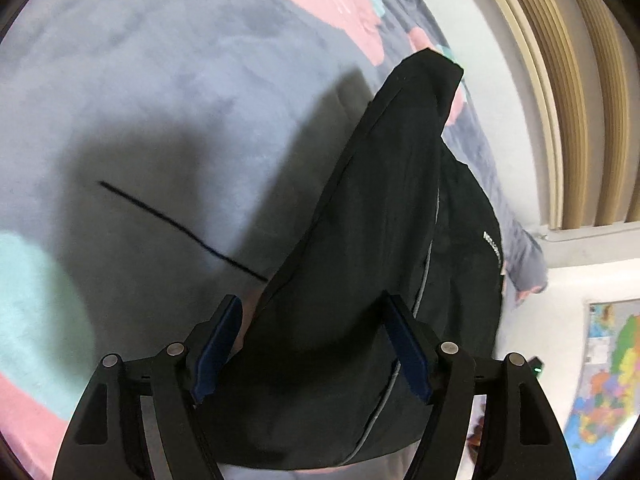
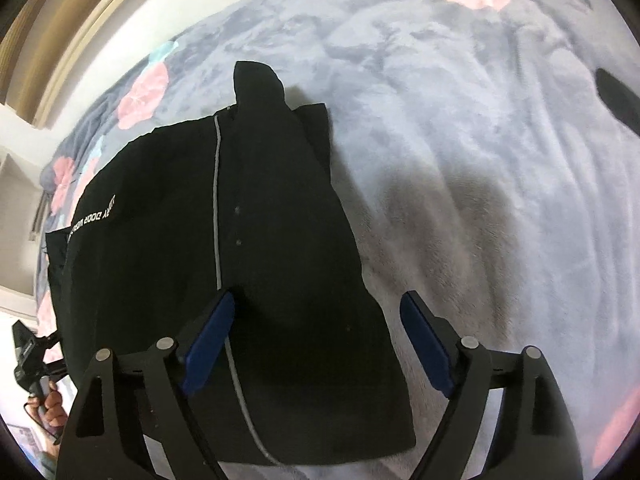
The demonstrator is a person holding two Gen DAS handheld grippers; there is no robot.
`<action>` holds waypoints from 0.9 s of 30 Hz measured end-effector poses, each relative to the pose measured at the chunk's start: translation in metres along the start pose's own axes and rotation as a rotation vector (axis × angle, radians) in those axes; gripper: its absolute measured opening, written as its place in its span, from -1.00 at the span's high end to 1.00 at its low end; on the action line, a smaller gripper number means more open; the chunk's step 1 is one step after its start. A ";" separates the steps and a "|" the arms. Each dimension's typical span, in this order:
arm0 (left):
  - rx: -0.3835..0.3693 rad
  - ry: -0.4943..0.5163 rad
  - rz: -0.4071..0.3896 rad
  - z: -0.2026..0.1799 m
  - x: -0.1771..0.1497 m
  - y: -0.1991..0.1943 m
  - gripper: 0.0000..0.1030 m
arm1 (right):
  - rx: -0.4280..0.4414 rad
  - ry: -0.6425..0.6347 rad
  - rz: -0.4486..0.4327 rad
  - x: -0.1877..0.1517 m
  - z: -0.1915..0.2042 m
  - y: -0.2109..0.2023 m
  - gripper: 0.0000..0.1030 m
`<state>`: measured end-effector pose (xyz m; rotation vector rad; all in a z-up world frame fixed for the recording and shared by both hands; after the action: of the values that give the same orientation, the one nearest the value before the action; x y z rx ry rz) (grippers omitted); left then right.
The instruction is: Fold large clothes
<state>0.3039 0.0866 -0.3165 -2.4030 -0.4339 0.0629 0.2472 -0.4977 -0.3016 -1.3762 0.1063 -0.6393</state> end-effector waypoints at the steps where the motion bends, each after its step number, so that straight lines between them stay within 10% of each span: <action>1: -0.016 -0.005 0.004 0.001 0.001 0.003 -0.48 | 0.020 0.011 0.012 0.002 -0.003 0.005 -0.79; 12: -0.244 -0.085 0.041 0.006 0.008 0.015 -0.56 | 0.453 0.183 0.164 0.003 -0.031 0.040 -1.00; 23: -0.206 -0.038 0.115 -0.001 0.012 0.048 -0.59 | 0.395 0.034 0.192 0.015 0.020 0.076 -1.00; 27: -0.113 0.070 0.079 -0.026 0.007 0.040 -0.07 | 0.328 -0.038 0.137 0.012 0.034 0.056 -0.51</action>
<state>0.3268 0.0444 -0.3223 -2.5248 -0.3181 -0.0110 0.2921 -0.4705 -0.3431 -1.0543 0.0608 -0.4910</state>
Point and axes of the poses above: each gripper's, at about its wrist camera, not at the fingertips, and y roughly the way its jaws point, z to its left, x to its top, the point moved 4 cm from there along y, roughly the way its jaws point, and after that the axes turned 8 degrees about -x, right-handed, at the moved point
